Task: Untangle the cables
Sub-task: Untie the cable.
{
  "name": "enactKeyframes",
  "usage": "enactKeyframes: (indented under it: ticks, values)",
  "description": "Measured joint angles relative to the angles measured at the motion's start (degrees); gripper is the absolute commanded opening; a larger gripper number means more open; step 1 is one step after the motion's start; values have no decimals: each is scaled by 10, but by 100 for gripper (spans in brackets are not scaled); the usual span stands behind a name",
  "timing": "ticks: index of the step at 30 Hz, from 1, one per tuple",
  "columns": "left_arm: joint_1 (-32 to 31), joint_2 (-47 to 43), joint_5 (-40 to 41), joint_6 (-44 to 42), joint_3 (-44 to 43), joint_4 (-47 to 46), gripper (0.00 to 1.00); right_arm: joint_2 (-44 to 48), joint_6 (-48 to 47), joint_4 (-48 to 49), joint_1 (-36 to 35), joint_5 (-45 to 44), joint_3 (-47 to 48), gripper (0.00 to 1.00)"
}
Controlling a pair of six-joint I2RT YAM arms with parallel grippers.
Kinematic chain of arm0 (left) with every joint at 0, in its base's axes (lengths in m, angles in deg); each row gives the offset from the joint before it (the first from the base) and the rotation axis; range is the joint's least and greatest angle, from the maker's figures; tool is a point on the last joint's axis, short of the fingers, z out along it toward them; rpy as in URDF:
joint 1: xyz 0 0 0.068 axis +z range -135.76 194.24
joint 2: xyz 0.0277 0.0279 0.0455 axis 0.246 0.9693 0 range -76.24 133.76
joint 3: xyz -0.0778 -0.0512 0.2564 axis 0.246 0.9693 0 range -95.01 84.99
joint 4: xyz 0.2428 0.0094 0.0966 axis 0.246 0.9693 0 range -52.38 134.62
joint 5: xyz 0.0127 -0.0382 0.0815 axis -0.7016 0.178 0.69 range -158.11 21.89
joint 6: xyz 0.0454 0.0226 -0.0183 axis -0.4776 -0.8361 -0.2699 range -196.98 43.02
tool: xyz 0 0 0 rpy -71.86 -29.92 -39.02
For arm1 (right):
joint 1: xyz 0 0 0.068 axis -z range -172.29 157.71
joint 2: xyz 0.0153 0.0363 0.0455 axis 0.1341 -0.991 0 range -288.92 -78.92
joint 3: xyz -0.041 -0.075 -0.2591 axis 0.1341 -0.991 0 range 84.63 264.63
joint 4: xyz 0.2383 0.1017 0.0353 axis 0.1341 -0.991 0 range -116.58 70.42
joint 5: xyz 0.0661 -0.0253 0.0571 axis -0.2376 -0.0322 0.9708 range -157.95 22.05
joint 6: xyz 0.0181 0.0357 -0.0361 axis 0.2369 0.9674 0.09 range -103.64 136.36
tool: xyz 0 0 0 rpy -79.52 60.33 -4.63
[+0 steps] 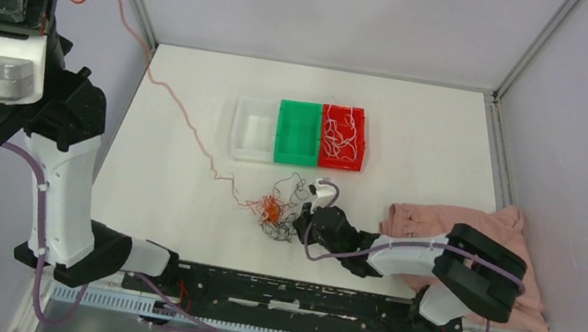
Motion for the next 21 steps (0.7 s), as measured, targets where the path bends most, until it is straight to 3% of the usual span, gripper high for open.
enactKeyframes:
  ticks: [1, 3, 7, 10, 15, 21]
  values:
    - [0, -10, 5, -3, 24, 0, 3, 21, -5, -17, 0, -8, -2, 42]
    - [0, -29, 7, 1, 64, 13, 3, 67, -16, -47, 0, -18, -2, 57]
    - [0, -76, -5, 32, 177, 38, 3, 164, -61, -102, 0, -27, 28, 74]
    - [0, -100, -22, 54, 247, 56, 3, 200, -102, -135, 0, -23, 80, 77]
    - [0, -101, -30, 88, 283, 93, 3, 230, -178, -158, 0, 21, 166, 78]
    - [0, -106, -46, 121, 305, 123, 3, 179, -245, -159, 0, 96, 266, 77]
